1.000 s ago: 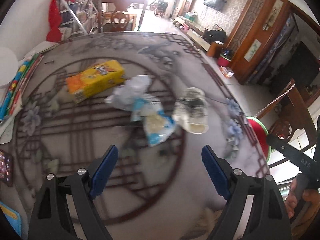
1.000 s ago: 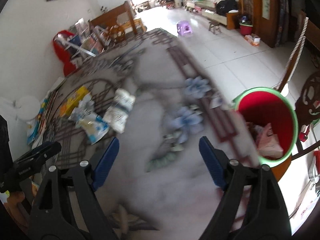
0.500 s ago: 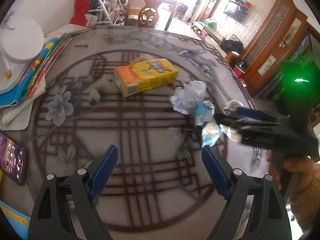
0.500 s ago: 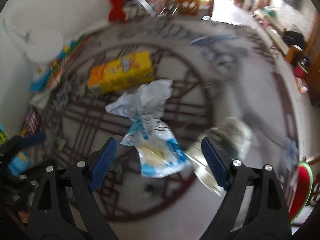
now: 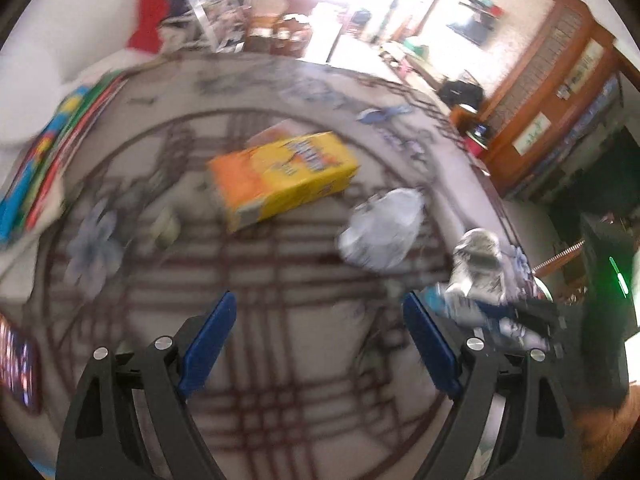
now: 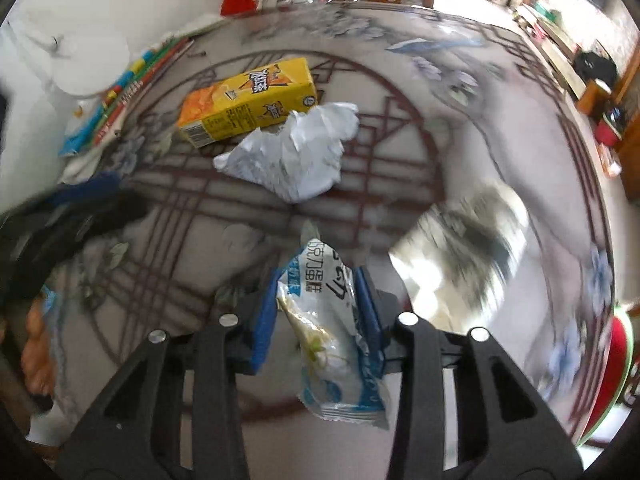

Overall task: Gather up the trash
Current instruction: 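Grasp the crumpled foil with the left gripper while the right grasps the blue-white wrapper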

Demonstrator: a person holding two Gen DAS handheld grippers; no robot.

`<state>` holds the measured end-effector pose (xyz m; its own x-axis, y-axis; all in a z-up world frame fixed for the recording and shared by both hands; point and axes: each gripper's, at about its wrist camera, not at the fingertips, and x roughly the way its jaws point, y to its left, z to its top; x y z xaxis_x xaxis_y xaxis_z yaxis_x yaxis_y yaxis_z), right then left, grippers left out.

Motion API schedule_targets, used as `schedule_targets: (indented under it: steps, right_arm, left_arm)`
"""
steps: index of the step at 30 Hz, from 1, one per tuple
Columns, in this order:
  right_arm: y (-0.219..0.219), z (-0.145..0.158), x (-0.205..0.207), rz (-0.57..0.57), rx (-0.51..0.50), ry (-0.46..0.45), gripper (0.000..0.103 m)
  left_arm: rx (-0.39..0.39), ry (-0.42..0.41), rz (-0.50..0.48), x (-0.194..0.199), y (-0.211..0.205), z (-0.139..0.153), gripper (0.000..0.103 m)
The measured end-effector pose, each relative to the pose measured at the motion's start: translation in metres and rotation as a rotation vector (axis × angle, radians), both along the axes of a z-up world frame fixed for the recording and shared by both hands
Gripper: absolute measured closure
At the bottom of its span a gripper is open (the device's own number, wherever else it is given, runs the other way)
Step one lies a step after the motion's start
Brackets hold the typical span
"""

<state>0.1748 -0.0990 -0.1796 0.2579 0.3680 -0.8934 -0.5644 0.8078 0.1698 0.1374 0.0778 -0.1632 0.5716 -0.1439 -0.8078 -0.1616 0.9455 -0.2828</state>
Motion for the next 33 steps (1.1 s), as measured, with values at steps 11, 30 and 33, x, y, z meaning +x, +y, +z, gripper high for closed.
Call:
schedule_targets:
  steps: [11,30,33]
  right_arm:
    - [-0.048,-0.005,-0.047,-0.162,0.041,0.1,0.052]
    - [-0.038,-0.008,-0.063,-0.094,-0.041,0.093,0.026]
    - [-0.034,-0.013,-0.065,-0.083,-0.07,0.083,0.028]
  left_arm:
    - [0.087,0.054,-0.148,0.087,-0.049,-0.024,0.023]
    - [0.088,0.058,-0.161,0.068,-0.048,-0.024,0.062]
    - [0.101,0.038,-0.156,0.054,-0.048,-0.014,0.062]
